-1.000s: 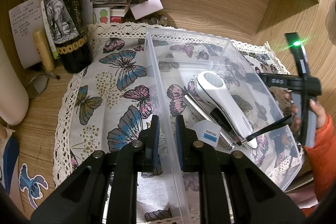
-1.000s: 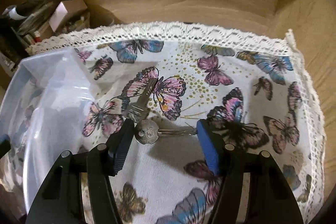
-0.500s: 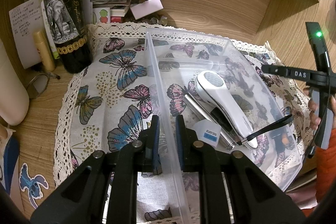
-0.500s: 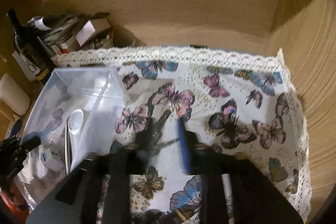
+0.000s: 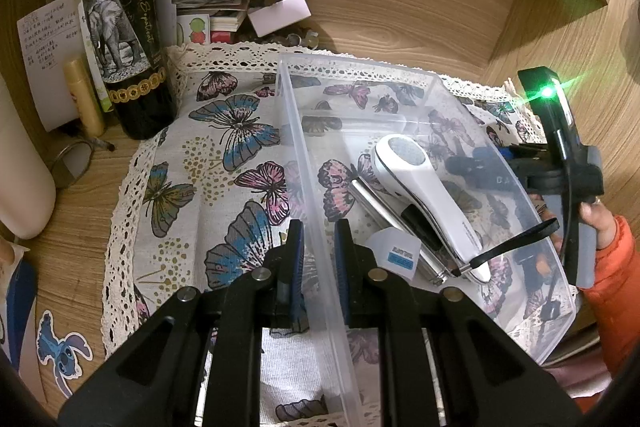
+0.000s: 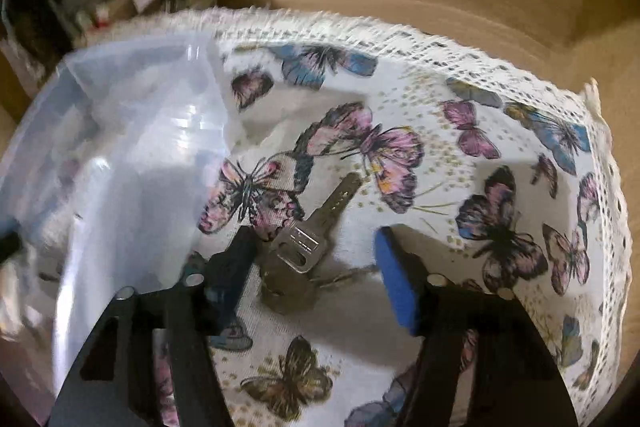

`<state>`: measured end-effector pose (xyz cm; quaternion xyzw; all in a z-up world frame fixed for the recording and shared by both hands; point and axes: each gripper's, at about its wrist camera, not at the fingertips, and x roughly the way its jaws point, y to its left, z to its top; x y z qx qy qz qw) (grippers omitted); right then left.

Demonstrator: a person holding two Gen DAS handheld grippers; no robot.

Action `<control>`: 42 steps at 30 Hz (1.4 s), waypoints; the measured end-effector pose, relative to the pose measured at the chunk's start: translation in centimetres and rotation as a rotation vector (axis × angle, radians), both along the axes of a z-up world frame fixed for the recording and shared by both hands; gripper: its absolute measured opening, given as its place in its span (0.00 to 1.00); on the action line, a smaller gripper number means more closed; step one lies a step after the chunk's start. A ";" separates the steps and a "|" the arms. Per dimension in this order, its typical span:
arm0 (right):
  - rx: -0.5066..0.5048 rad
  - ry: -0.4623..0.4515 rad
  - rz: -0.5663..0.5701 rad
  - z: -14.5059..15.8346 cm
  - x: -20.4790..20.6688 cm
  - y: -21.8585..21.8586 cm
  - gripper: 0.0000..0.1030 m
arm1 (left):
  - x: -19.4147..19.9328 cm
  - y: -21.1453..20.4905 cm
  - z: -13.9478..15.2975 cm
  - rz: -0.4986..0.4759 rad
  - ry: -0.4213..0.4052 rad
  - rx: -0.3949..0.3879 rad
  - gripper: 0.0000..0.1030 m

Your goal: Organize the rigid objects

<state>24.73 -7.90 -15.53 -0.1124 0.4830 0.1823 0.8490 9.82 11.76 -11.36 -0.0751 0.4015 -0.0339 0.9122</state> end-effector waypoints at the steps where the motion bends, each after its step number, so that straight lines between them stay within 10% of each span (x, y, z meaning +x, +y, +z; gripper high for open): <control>1: -0.005 -0.006 0.017 0.0 -0.1 0.2 0.47 | 0.0 0.0 0.0 0.000 0.000 0.000 0.15; 3: 0.009 0.001 0.032 0.2 -0.4 0.1 0.25 | 0.0 0.0 0.0 0.001 0.000 0.001 0.15; 28: 0.256 -0.337 0.108 14.1 -8.3 -0.2 0.25 | 0.0 0.0 0.0 0.000 0.000 -0.001 0.15; 42: 0.280 -0.249 0.281 11.9 -10.1 4.7 0.25 | 0.0 0.0 0.0 0.000 0.000 -0.001 0.15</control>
